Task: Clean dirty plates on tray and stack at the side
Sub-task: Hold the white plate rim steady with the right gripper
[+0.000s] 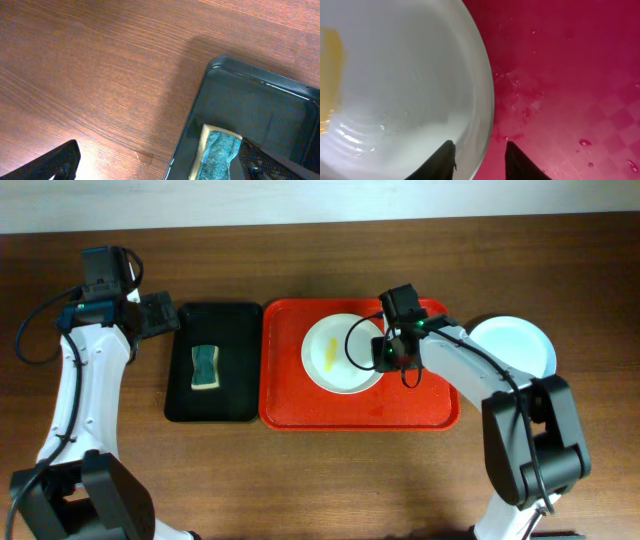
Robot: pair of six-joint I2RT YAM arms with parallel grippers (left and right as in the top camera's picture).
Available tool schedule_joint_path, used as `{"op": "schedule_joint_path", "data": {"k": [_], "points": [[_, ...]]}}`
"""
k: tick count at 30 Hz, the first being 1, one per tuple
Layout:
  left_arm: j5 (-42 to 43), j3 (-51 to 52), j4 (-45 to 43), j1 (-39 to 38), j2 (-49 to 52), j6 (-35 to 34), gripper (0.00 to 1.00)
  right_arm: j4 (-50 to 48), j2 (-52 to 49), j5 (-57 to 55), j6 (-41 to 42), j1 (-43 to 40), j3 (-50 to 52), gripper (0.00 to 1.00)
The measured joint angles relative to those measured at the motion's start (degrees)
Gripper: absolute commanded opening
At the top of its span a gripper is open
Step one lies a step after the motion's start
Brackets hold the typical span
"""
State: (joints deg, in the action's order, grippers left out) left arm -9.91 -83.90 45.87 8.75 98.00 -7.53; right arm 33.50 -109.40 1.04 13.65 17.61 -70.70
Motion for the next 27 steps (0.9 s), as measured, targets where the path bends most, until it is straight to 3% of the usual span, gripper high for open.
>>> {"op": "schedule_joint_path", "data": {"k": [3,6,12,17,27], "points": [[0.0,0.0,0.0,0.0,0.0,0.0,0.99,-0.6,-1.0,0.0,-0.1,0.0,0.0,0.26],[0.0,0.0,0.0,0.0,0.0,0.0,0.99,-1.3,-1.2,-0.1,0.0,0.0,0.0,0.17],[0.0,0.0,0.0,0.0,0.0,0.0,1.0,-3.5,-1.4,-0.8,1.0,-0.1,0.0,0.15],[0.0,0.0,0.0,0.0,0.0,0.0,0.99,-3.6,-1.5,-1.0,2.4,-1.2,0.0,0.04],[0.0,0.0,0.0,0.0,0.0,0.0,0.99,-3.8,-1.5,-1.0,2.9,-1.7,0.0,0.04]]}}
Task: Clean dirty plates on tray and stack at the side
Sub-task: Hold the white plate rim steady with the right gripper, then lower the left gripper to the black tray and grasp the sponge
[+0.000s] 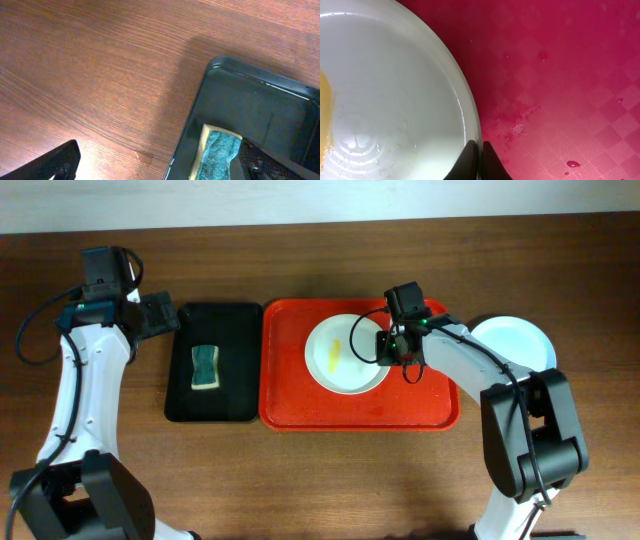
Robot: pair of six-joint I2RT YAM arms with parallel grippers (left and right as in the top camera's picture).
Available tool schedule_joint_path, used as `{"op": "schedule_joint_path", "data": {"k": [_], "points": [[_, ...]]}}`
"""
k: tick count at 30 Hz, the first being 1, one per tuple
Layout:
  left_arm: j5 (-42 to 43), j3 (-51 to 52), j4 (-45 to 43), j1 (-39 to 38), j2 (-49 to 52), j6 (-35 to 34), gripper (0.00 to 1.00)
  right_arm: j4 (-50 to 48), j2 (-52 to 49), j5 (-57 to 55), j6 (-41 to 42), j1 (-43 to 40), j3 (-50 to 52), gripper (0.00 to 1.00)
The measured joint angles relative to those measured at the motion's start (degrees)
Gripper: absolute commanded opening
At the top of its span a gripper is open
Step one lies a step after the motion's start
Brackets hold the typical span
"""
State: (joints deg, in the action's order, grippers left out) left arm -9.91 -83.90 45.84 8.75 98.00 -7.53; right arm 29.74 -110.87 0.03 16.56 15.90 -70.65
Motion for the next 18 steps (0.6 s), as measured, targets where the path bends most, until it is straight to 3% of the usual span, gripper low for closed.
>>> {"op": "schedule_joint_path", "data": {"k": [15,18], "points": [[0.0,0.0,-0.2,0.0,0.0,0.0,0.99,2.1,0.0,1.8,3.2,-0.1,-0.1,0.04],[4.5,-0.2,4.5,0.0,0.0,0.0,1.0,2.7,0.0,2.2,3.2,-0.1,-0.3,0.04]]}}
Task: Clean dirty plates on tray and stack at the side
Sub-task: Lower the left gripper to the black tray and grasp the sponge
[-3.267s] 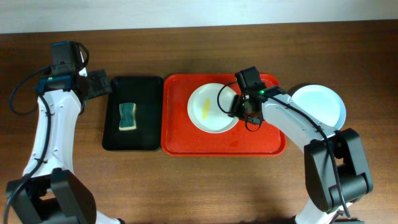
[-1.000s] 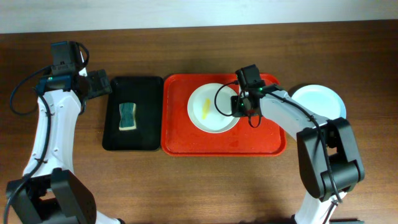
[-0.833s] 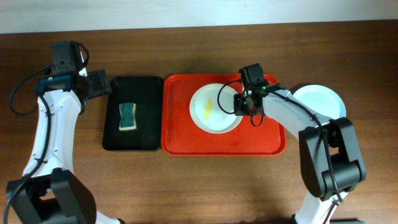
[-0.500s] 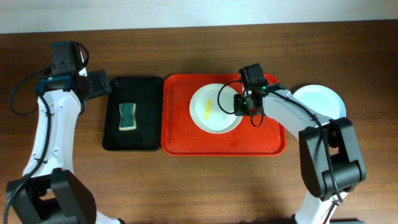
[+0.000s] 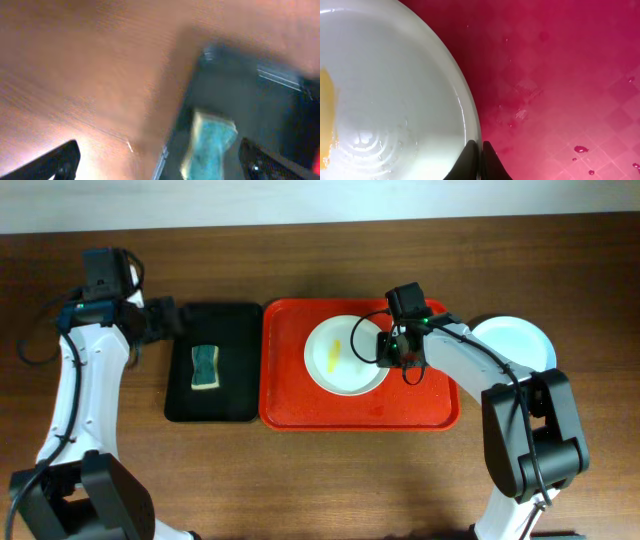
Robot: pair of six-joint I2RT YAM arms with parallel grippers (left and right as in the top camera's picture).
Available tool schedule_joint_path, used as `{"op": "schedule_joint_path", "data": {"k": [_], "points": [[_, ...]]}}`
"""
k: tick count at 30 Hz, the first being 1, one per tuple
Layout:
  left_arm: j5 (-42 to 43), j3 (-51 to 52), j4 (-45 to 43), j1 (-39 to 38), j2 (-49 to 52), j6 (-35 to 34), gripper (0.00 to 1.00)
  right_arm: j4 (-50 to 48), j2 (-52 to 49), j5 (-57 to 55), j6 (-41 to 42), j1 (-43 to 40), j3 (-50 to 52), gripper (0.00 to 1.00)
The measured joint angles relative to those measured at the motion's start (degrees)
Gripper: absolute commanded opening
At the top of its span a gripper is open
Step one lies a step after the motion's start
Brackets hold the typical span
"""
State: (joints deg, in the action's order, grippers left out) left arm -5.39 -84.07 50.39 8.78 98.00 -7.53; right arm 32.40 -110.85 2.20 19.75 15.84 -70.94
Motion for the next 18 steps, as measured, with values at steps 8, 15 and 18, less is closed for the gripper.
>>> {"op": "schedule_joint_path", "data": {"k": [8,15,18], "points": [[14.5,0.1,9.4,-0.7,0.0,5.8,0.5,0.3,0.0,0.3,0.2,0.0,-0.1,0.04],[17.4,1.7,9.0,-4.1,0.0,11.7,0.99,0.3,0.0,0.4,0.4,0.0,-0.1,0.04],[17.9,1.7,6.2,-4.2,0.0,12.0,0.79,0.3,0.0,0.4,0.4,0.0,-0.1,0.04]]}}
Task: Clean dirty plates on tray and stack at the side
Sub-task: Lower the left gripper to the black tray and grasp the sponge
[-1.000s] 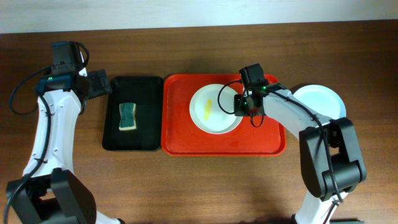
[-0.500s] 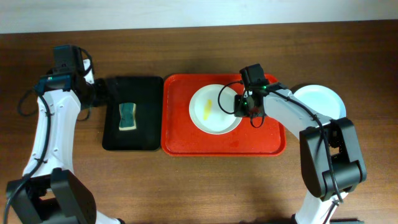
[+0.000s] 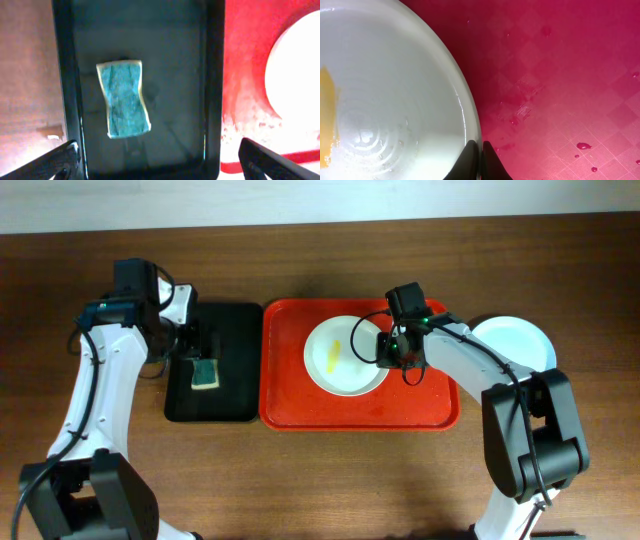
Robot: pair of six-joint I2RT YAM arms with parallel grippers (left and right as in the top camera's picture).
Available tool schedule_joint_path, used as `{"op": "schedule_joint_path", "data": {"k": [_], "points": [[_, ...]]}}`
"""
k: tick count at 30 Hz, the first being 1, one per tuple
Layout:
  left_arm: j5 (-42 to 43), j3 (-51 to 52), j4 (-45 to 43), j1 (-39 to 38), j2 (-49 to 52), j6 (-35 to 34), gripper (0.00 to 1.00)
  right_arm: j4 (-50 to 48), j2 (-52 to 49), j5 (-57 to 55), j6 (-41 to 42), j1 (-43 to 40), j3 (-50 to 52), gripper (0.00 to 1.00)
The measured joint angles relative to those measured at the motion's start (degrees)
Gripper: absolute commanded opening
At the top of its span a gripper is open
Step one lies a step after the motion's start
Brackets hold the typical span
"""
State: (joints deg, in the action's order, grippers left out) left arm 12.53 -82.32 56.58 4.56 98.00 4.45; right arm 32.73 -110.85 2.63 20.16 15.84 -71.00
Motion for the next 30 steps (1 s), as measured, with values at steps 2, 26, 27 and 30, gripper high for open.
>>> {"op": "schedule_joint_path", "data": {"k": [2,26,27,30], "points": [[0.1,0.1,-1.4,0.0,0.0,0.3,0.38,0.0,0.0,0.0,0.2,0.0,0.0,0.04],[-7.5,10.6,-15.0,0.0,8.4,-3.2,0.45,0.0,0.0,0.0,0.4,0.0,0.0,0.05],[-7.5,10.6,-15.1,0.0,8.7,-3.2,0.45,0.0,0.0,0.0,0.4,0.0,0.0,0.05],[-7.8,10.6,-16.0,-0.1,10.6,-3.4,0.44,0.0,0.0,0.0,0.4,0.0,0.0,0.05]]}}
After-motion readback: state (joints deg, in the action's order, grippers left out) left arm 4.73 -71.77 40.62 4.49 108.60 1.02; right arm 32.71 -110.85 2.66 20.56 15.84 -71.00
